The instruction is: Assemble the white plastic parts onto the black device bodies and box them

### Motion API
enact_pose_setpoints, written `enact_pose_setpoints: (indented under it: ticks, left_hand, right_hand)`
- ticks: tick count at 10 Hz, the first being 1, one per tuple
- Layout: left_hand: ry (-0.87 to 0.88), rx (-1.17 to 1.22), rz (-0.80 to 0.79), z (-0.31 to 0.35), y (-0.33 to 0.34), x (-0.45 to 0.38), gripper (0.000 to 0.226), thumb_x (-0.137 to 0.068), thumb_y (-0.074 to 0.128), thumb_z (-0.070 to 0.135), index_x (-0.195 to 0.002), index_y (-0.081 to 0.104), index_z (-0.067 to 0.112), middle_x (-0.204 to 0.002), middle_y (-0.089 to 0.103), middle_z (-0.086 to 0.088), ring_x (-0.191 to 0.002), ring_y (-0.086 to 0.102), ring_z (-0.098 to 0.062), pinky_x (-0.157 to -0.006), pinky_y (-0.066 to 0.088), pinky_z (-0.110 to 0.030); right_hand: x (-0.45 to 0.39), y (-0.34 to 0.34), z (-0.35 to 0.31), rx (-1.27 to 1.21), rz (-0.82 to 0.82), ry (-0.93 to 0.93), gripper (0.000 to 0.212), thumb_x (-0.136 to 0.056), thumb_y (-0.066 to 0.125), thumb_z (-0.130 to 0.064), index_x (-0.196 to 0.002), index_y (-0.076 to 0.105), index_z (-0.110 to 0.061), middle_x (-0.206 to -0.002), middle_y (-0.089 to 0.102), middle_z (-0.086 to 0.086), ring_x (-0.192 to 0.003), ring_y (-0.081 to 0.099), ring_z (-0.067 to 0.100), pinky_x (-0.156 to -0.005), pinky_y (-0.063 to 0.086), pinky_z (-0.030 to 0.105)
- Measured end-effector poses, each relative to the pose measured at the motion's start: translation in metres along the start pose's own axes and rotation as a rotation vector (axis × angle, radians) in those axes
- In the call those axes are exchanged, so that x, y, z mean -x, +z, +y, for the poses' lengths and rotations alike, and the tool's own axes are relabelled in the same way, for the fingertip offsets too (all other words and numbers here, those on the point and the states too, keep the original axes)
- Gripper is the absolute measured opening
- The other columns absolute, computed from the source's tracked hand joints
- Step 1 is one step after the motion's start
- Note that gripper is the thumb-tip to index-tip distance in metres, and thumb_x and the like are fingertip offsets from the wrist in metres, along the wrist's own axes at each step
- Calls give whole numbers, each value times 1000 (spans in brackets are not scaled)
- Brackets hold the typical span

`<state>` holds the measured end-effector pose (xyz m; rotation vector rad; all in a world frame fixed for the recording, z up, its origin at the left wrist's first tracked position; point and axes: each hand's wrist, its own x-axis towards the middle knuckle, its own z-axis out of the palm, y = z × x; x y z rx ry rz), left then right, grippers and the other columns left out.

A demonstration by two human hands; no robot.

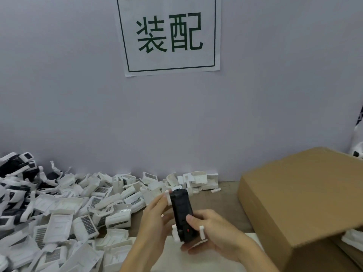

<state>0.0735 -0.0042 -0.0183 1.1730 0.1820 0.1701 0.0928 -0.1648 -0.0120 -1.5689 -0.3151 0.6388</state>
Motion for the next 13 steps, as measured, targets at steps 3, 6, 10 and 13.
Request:
enact_pose_setpoints:
  ticks: [3, 6, 10, 13]
  left_hand:
    - [-44, -117, 103, -15, 4, -8, 31, -104, 48, 29, -107, 68, 6, -97, 74, -18, -77, 65, -36, -61, 50, -38]
    - [-27, -242, 113, -25, 2, -19, 23, -105, 49, 17, -94, 67, 7, -77, 71, -15, -60, 59, -30, -57, 41, -31]
    - [0, -333, 106, -35, 2, -20, 26, -105, 46, 9, -88, 66, 5, -62, 70, -8, -47, 58, -25, -50, 35, -25]
    - [73, -364, 59, -25, 9, -4, 21, -102, 48, 7, -94, 66, 13, -81, 68, -8, -57, 60, -14, -51, 43, -22]
  right_hand:
    - [53, -46, -39, 41, 132, -51, 32, -105, 43, -19, -101, 72, -4, -92, 77, 8, -70, 70, 24, -68, 59, 31]
    - [135, -141, -113, -321, 859, -464, 21, -104, 42, -11, -96, 62, -8, -96, 65, 18, -73, 62, 27, -65, 53, 32]
    - [101, -79, -65, -210, 412, -140, 33, -104, 43, -13, -107, 68, 8, -101, 70, 33, -62, 64, 30, -54, 56, 33]
    - [67, -140, -49, -172, 949, -555, 26, -103, 40, -3, -99, 59, -19, -80, 66, -7, -70, 68, -5, -65, 53, 6]
